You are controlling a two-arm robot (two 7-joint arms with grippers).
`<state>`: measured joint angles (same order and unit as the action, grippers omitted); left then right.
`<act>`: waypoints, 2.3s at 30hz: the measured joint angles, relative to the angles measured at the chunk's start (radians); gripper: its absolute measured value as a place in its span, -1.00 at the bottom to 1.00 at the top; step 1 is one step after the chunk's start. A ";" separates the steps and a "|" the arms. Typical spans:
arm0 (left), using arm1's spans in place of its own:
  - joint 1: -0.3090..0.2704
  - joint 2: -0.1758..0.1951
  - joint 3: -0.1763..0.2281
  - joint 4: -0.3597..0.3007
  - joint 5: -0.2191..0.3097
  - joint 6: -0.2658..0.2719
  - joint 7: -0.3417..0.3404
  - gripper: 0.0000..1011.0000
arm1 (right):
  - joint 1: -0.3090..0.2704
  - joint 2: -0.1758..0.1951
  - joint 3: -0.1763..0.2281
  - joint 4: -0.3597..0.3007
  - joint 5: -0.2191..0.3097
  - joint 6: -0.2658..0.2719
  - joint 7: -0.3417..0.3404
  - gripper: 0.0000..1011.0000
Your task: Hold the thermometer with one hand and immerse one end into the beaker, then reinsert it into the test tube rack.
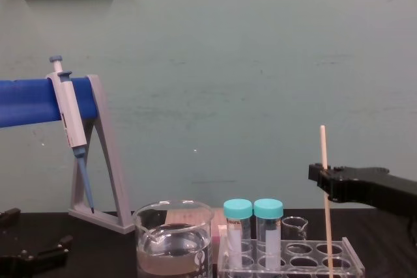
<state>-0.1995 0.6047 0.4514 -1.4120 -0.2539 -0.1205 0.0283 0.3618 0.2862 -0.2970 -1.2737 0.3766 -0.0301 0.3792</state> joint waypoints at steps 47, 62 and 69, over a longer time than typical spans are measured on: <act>0.000 0.000 0.000 0.000 0.000 0.000 0.000 0.99 | 0.279 -0.067 -0.172 0.056 0.206 0.063 0.243 -0.91; 0.000 0.000 0.000 0.000 0.000 0.000 0.000 0.98 | 0.370 -0.172 -0.277 0.280 0.110 -0.036 0.235 -0.91; 0.000 0.000 0.000 0.000 0.000 0.000 0.000 0.99 | 0.368 -0.198 -0.280 0.335 0.098 -0.065 0.249 -0.91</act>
<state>-0.1995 0.6047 0.4514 -1.4120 -0.2539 -0.1205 0.0283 0.7294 0.0878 -0.5771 -0.9392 0.4743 -0.0948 0.6284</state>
